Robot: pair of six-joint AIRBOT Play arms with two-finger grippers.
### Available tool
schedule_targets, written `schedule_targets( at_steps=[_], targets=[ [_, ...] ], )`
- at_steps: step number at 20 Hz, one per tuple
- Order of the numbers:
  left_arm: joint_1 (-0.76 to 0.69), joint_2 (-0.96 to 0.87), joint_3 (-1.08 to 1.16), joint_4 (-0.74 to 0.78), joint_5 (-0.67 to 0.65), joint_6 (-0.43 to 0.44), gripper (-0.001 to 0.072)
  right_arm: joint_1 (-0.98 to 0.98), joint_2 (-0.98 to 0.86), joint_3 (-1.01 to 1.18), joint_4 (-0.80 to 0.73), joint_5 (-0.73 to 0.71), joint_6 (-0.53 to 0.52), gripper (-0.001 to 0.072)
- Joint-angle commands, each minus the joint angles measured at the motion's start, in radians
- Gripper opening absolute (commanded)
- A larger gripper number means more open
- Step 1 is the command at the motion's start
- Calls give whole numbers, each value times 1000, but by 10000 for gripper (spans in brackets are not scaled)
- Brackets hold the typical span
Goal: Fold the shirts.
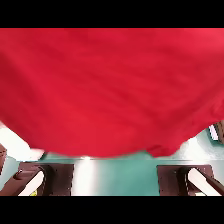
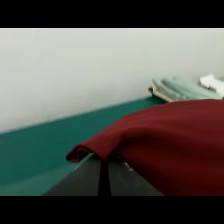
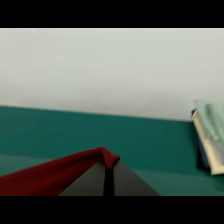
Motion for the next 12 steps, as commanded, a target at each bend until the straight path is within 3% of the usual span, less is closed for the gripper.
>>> schedule_targets(
  at_steps=[1,6,12],
  targets=[
    [0,-139,-210,-15,-85,-4,25,164,-208,0,-94,181,34,13],
    [0,-447,-397,-15,-38,35,25,376,-527,0,-335,122,60,14],
    [0,-712,-401,-20,237,103,25,423,-753,1,-320,-142,61,15]
  ],
)
